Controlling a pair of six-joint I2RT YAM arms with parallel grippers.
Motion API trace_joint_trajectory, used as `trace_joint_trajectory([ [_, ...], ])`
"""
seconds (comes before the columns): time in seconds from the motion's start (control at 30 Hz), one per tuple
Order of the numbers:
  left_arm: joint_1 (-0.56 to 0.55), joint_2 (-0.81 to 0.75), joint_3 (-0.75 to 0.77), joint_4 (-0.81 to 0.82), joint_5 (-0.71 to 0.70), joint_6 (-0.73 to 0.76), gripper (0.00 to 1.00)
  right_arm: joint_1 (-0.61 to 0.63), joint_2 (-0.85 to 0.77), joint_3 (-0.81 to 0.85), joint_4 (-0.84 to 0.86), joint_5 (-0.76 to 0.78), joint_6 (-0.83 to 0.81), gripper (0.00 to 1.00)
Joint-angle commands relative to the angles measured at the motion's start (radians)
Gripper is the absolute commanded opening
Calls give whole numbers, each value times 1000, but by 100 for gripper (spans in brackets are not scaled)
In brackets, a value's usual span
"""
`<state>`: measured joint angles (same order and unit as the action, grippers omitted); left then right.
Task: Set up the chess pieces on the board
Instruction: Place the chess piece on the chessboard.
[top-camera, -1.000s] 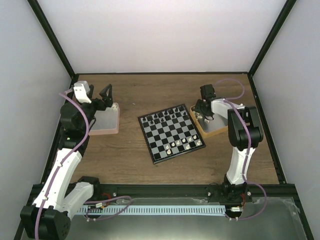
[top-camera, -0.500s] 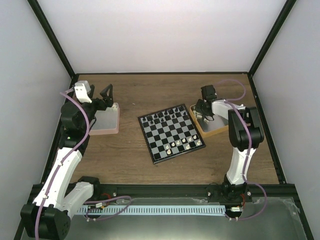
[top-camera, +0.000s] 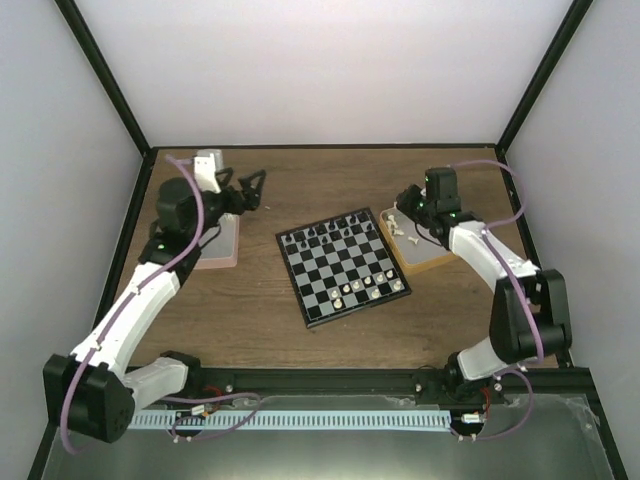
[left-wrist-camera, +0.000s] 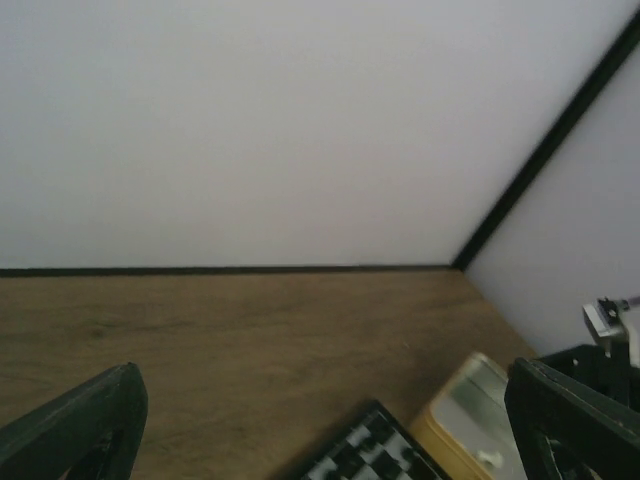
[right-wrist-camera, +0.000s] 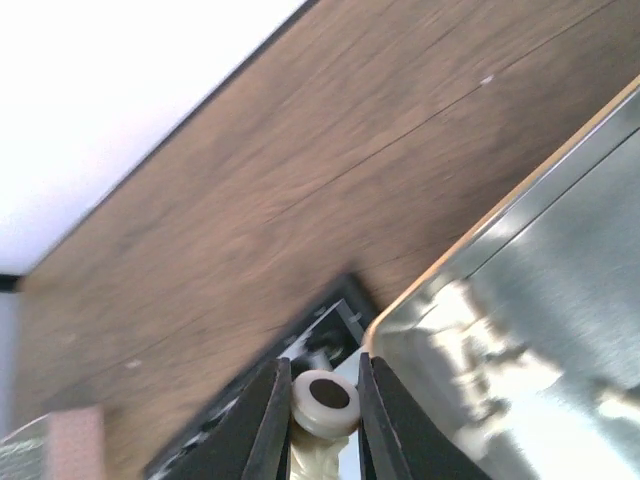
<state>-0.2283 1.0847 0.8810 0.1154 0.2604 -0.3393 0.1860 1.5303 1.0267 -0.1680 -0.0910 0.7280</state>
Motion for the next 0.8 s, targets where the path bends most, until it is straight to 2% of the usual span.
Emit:
trace_joint_trajectory([
  [0.0, -144, 65, 75, -68, -83, -20, 100, 9, -109, -122, 113, -250, 221, 10],
  [0.27, -477, 195, 39, -3, -223, -140, 100, 95, -207, -273, 267, -544, 588, 9],
  [0.33, -569, 227, 38, -6, -301, -141, 97, 119, -227, -311, 307, -581, 664, 9],
  [0.4, -642, 255, 31, -8, -394, -159, 90, 147, -250, -336, 322, -596, 719, 9],
  [0.5, -702, 287, 3, 13, -453, -210, 77, 172, -284, -381, 360, -620, 808, 9],
  [0.77, -782, 379, -14, 127, -448, -275, 49, 190, -338, -423, 382, -650, 870, 10],
])
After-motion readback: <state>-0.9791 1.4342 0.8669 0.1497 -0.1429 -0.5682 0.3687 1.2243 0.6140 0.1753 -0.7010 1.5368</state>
